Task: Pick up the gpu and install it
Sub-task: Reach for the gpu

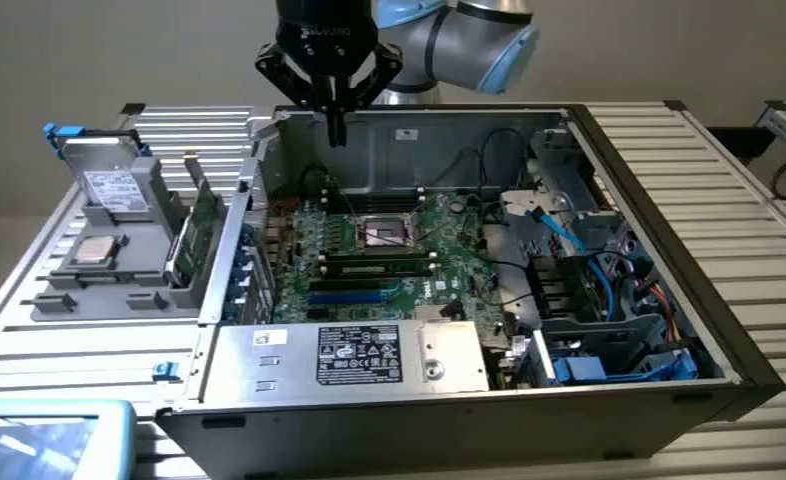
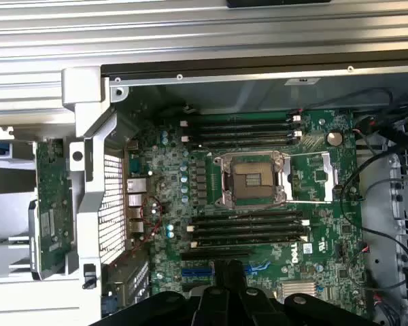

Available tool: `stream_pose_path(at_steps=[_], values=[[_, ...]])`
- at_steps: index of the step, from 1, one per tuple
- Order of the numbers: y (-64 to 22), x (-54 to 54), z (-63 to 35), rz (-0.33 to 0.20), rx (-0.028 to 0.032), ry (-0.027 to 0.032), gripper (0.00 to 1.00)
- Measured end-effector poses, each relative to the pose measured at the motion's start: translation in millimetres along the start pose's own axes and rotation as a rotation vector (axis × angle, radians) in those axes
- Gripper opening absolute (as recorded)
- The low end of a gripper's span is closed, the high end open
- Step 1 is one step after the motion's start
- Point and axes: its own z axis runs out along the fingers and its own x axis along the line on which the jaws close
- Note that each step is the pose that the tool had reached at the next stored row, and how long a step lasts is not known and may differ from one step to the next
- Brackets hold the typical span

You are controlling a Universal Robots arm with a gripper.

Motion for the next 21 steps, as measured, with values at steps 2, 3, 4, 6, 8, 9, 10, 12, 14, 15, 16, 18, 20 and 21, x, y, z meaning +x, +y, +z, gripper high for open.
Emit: stream_pose_path(at_steps=[2,3,4,6,8,9,10,12,14,15,16,18,20,21], values=[[0.0,0.0,0.0,0.000,0.0000,0.0000,0.12],[0.0,0.0,0.0,0.000,0.0000,0.0000,0.12],[0.0,0.0,0.0,0.000,0.0000,0.0000,0.12],[0.0,0.0,0.0,0.000,0.0000,0.0000,0.12],[0.0,0.0,0.0,0.000,0.0001,0.0000,0.12],[0.0,0.0,0.0,0.000,0.0000,0.0000,0.12],[0.0,0.0,0.0,0.000,0.0000,0.0000,0.12],[0.0,0.0,0.0,0.000,0.0000,0.0000,0.12],[-0.1,1.6,0.0,0.000,0.0001,0.0000,0.12],[-0.2,3.0,-0.1,0.000,0.0002,0.0001,0.12],[-0.3,4.9,0.0,0.000,0.0001,0.0000,0.12],[-0.8,10.5,0.0,0.000,0.0001,0.0000,0.12],[-1.1,16.0,0.0,0.000,0.0001,0.0000,0.12],[-1.4,19.4,0.0,0.000,0.0000,0.0000,0.12]])
